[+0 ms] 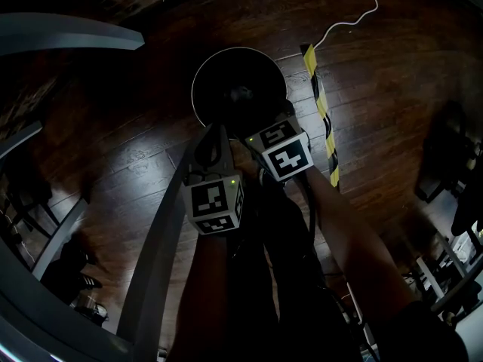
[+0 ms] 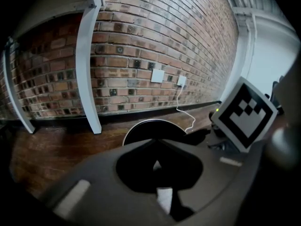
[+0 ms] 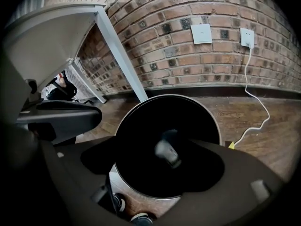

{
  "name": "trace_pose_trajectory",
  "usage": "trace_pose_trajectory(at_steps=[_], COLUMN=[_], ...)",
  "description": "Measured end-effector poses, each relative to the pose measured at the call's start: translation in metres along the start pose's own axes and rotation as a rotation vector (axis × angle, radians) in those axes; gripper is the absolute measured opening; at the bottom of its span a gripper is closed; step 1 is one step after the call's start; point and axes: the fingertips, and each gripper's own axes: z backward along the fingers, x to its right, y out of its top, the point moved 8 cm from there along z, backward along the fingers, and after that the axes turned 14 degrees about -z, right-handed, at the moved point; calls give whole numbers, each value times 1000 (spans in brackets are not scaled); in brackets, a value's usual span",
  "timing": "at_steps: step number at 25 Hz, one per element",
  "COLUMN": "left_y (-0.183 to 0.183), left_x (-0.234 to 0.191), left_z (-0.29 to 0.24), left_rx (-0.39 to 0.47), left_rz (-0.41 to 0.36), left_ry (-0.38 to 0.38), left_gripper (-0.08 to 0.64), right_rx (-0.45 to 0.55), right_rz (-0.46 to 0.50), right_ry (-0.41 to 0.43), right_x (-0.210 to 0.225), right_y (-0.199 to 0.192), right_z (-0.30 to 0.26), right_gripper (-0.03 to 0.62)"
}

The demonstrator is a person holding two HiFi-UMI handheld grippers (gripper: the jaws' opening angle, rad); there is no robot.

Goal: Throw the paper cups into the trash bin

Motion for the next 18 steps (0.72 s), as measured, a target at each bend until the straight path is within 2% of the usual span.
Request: trace_pose_trajectory(at_steps=[2, 5, 13, 18], left_y=[-2, 2, 47, 98], left_x=[-1, -5, -7, 2], left_z=[0, 3, 40, 82], left_rx=[9, 25, 92, 217], left_rz=[-3, 6, 43, 54], left_ry=[4, 25, 86, 100], left_gripper=[5, 5, 5, 5], right_rx=[26, 127, 394, 577], right_rz=[6, 2, -23, -37], right_ry=[-9, -17, -47, -51], right_x=[-1, -7, -28, -44], right_y=[4, 19, 56, 80], right_z=[6, 28, 128, 203], right_gripper=[403, 389, 243, 149])
